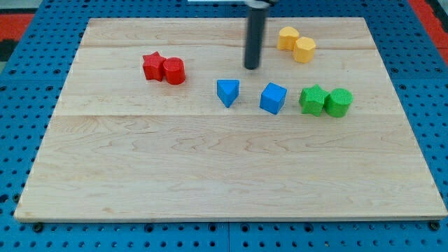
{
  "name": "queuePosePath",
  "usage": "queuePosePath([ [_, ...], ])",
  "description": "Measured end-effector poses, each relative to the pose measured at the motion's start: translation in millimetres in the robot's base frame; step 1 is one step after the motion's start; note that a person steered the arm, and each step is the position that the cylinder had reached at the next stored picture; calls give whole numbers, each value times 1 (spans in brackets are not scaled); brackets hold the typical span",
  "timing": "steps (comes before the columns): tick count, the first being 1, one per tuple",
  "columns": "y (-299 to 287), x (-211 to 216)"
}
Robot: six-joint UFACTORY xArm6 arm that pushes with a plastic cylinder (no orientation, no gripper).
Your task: Separate the red blocks
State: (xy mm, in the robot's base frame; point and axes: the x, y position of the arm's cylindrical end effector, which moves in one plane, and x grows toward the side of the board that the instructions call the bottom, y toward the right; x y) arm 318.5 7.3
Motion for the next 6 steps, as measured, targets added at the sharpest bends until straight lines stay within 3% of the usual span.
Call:
queuePosePath([
  [1,-75,-8],
  [2,-117,16],
  [3,-119,42],
  [5,-166,47],
  [6,-155,75],
])
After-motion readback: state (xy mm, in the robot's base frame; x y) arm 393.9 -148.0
